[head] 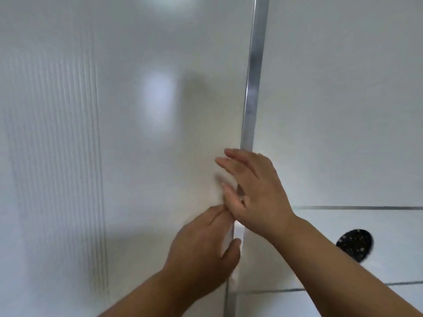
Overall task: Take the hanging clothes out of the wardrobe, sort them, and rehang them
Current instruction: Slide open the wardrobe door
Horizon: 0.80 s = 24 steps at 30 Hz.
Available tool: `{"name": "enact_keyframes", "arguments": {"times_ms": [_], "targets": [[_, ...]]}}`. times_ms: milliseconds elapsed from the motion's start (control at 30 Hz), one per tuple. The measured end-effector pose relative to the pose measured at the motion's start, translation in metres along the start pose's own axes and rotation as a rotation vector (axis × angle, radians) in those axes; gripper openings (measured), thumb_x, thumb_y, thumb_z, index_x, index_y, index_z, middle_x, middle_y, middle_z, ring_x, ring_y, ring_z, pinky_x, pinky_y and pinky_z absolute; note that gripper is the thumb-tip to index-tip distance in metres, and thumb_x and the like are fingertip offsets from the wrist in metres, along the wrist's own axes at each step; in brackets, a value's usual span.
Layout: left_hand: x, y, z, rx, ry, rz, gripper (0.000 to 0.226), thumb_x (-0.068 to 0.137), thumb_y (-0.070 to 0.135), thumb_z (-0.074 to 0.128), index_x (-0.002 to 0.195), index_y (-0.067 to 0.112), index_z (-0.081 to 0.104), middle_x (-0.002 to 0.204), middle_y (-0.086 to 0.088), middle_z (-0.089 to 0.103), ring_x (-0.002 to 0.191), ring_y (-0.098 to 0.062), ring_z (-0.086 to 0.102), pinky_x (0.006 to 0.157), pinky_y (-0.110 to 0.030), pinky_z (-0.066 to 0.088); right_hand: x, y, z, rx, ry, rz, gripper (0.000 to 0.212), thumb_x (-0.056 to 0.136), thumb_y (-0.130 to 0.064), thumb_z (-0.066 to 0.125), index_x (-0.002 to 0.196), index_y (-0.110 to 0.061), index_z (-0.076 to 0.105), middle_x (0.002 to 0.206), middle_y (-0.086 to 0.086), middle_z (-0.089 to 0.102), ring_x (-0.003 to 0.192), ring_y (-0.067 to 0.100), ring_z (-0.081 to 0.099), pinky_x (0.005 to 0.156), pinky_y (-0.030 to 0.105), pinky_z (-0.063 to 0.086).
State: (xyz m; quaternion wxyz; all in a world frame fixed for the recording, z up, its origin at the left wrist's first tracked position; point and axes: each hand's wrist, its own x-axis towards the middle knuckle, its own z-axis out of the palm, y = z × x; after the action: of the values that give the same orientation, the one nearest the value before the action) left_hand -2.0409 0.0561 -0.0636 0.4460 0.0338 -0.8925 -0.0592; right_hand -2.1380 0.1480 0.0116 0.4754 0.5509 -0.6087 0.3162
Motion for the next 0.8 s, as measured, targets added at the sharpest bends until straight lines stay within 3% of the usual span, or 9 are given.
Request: {"name": "enact_keyframes", "arguments": {"times_ms": [100,167,233,300,400,467,800], "targets": [[0.024,-0.025,-0.045,0.043,0.144,0.107,0.045,0.079,0.037,0.05,0.123,0.03,0.053,0.121,0.011,0.059,0.107,-0.004,0.051,0.089,-0.016,0.042,0.044,-0.006,0.007,0.029,0.076,-0.118,0.04,0.075,-0.011,0.067,0.114,-0.01,0.067,0.12,0.012,0.063,0.114,0.025,0.055,0.093,0.05,0.046],[0.04,-0.046,-0.075,0.122,0.209,0.142,0.046,0.081,0.035,0.051,0.124,0.022,0.059,0.128,0.002,0.057,0.115,-0.015,0.051,0.096,-0.025,0.041,0.072,-0.01,0.012,0.007,0.072,-0.134,0.042,0.076,-0.012,0.066,0.118,-0.012,0.065,0.125,0.011,0.06,0.12,0.029,0.054,0.096,0.051,0.042],[0.058,-0.066,-0.1,0.261,0.265,0.107,0.051,0.082,0.04,0.05,0.126,0.017,0.059,0.135,-0.006,0.053,0.125,-0.025,0.046,0.103,-0.036,0.038,0.098,-0.014,0.018,-0.048,0.017,-0.111,0.047,0.08,-0.019,0.063,0.127,-0.017,0.059,0.137,0.009,0.052,0.132,0.028,0.042,0.105,0.053,0.033],[0.076,-0.083,-0.123,0.403,0.275,-0.013,0.066,0.082,0.052,0.045,0.139,0.019,0.045,0.149,-0.009,0.037,0.139,-0.029,0.029,0.111,-0.047,0.029,0.12,-0.017,0.025,-0.123,-0.018,-0.092,0.055,0.082,-0.028,0.059,0.136,-0.023,0.049,0.148,0.005,0.039,0.141,0.026,0.028,0.11,0.054,0.022],[0.096,-0.109,-0.145,0.514,0.29,-0.167,0.08,0.083,0.069,0.028,0.151,0.032,0.007,0.159,0.0,-0.004,0.147,-0.022,-0.006,0.113,-0.051,0.011,0.139,-0.018,0.037,-0.256,-0.023,-0.052,0.064,0.085,-0.047,0.05,0.145,-0.03,0.033,0.157,0.003,0.021,0.146,0.024,0.014,0.112,0.052,0.012],[0.104,-0.121,-0.152,0.546,0.298,-0.184,0.079,0.083,0.072,0.021,0.149,0.037,-0.006,0.156,0.005,-0.018,0.145,-0.019,-0.017,0.113,-0.053,0.006,0.142,-0.016,0.044,-0.325,0.004,-0.025,0.066,0.087,-0.056,0.041,0.147,-0.031,0.028,0.158,0.003,0.016,0.146,0.024,0.012,0.113,0.05,0.013],[0.113,-0.119,-0.14,0.568,0.347,-0.21,0.076,0.082,0.071,0.017,0.145,0.041,-0.013,0.157,0.002,-0.018,0.145,-0.021,-0.017,0.112,-0.057,0.003,0.139,-0.008,0.046,-0.394,0.027,-0.028,0.068,0.087,-0.06,0.03,0.148,-0.032,0.024,0.159,0.001,0.013,0.146,0.022,0.01,0.113,0.047,0.011]]}}
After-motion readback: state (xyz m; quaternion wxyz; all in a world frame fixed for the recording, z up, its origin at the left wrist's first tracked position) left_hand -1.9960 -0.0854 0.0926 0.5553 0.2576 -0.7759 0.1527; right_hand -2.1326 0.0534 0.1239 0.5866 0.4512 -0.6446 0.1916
